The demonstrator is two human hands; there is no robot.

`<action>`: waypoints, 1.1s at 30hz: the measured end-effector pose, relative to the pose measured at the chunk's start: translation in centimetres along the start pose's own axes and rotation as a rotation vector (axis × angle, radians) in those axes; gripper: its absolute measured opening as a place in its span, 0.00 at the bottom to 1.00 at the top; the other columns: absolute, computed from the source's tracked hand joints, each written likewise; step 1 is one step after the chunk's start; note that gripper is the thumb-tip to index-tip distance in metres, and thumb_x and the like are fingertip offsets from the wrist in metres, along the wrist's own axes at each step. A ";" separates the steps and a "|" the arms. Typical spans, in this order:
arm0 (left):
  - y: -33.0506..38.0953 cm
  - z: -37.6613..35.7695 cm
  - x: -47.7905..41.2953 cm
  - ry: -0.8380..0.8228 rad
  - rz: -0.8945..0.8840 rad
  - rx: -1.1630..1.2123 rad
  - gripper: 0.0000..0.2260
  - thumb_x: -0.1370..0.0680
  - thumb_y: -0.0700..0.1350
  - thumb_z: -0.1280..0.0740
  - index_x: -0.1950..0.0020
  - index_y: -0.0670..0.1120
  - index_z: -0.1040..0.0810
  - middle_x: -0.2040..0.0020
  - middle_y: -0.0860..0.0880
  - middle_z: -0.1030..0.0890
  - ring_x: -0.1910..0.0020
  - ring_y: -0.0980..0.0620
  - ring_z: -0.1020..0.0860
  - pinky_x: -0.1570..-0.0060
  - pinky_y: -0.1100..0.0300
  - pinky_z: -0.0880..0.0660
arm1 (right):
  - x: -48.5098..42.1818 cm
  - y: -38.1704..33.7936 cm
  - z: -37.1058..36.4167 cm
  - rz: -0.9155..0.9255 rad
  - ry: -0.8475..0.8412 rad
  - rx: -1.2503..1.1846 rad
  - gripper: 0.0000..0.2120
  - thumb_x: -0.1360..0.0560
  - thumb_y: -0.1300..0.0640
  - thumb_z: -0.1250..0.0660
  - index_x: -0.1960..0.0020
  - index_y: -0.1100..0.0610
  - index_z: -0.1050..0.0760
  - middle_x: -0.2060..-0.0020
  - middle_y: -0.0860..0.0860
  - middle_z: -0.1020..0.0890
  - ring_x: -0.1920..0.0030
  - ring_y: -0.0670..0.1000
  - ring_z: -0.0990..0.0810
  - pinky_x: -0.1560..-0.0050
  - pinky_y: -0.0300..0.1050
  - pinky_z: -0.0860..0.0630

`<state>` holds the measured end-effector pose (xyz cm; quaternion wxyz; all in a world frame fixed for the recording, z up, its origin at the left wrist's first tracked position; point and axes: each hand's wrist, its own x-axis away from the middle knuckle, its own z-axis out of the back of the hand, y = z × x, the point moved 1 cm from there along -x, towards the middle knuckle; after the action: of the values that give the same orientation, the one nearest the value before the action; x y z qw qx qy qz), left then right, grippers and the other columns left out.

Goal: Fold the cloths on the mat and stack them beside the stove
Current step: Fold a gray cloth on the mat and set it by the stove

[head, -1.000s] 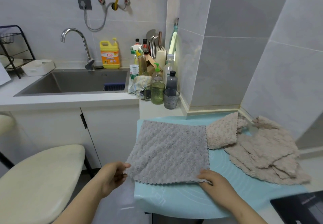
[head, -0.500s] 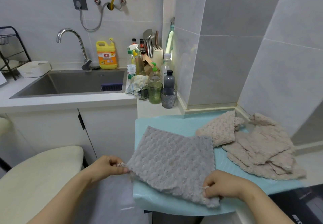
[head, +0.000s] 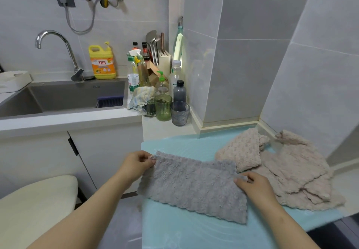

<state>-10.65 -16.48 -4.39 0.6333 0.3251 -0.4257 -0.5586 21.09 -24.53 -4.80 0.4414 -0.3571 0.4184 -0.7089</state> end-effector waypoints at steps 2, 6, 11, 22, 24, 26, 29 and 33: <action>0.1 -0.6 -2.0 0.019 0.013 -0.017 0.03 0.25 0.40 0.30 0.58 0.42 0.23 0.66 0.46 0.25 0.67 0.50 0.30 0.66 0.61 0.33 | -1.0 0.3 -0.4 -0.017 0.043 -0.021 0.03 0.27 0.63 0.31 0.60 0.60 0.21 0.62 0.54 0.17 0.60 0.54 0.19 0.58 0.47 0.25; -0.3 -1.5 -5.3 0.059 0.041 -0.114 0.04 0.25 0.43 0.31 0.59 0.45 0.23 0.66 0.48 0.24 0.66 0.48 0.28 0.64 0.59 0.31 | -2.7 0.7 -1.1 -0.035 0.107 -0.026 0.04 0.26 0.61 0.32 0.59 0.57 0.21 0.61 0.53 0.17 0.58 0.54 0.19 0.55 0.48 0.24; -1.0 -2.1 -7.6 0.048 0.083 -0.306 0.05 0.24 0.43 0.33 0.59 0.44 0.24 0.62 0.47 0.23 0.60 0.47 0.27 0.61 0.59 0.32 | -4.6 0.7 -2.0 -0.071 0.124 -0.009 0.04 0.26 0.60 0.33 0.59 0.55 0.22 0.61 0.53 0.18 0.58 0.54 0.20 0.59 0.45 0.26; -1.5 -4.2 -8.3 0.023 0.196 -0.517 0.13 0.25 0.52 0.36 0.49 0.44 0.32 0.51 0.43 0.23 0.54 0.43 0.24 0.59 0.56 0.29 | -5.1 1.1 -3.4 -0.230 0.130 -0.071 0.13 0.27 0.57 0.29 0.49 0.59 0.31 0.57 0.52 0.23 0.60 0.48 0.25 0.67 0.40 0.33; -1.5 -4.3 -8.1 -0.020 0.250 -0.523 0.17 0.26 0.56 0.36 0.49 0.42 0.29 0.53 0.41 0.21 0.53 0.42 0.22 0.59 0.56 0.30 | -4.9 1.2 -3.3 -0.249 0.083 -0.041 0.11 0.27 0.55 0.29 0.51 0.59 0.27 0.58 0.52 0.21 0.60 0.48 0.23 0.67 0.40 0.32; -1.4 -4.4 -7.7 -0.073 0.254 -0.466 0.15 0.26 0.55 0.35 0.57 0.43 0.27 0.59 0.42 0.21 0.56 0.43 0.22 0.63 0.58 0.32 | -4.6 1.3 -3.1 -0.256 0.018 -0.046 0.08 0.27 0.54 0.30 0.56 0.58 0.24 0.58 0.53 0.19 0.61 0.49 0.21 0.67 0.40 0.30; -1.0 -4.3 -6.5 -0.072 0.185 -0.398 0.14 0.22 0.53 0.37 0.58 0.43 0.31 0.58 0.44 0.24 0.55 0.43 0.25 0.61 0.57 0.34 | -4.3 1.4 -2.8 -0.224 -0.009 -0.029 0.09 0.27 0.53 0.30 0.53 0.59 0.21 0.57 0.54 0.17 0.56 0.53 0.19 0.59 0.42 0.24; -0.3 -3.5 -5.0 -0.084 0.121 -0.362 0.11 0.19 0.50 0.42 0.55 0.43 0.33 0.57 0.46 0.28 0.55 0.45 0.30 0.59 0.57 0.36 | -3.7 0.5 -2.1 -0.191 -0.005 -0.202 0.07 0.24 0.54 0.34 0.50 0.57 0.22 0.57 0.51 0.18 0.55 0.51 0.19 0.58 0.43 0.24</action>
<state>-7.70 -11.86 -6.97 0.6957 0.1563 -0.3632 -0.5998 20.70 -20.69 -6.54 0.3347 -0.4395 0.4506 -0.7013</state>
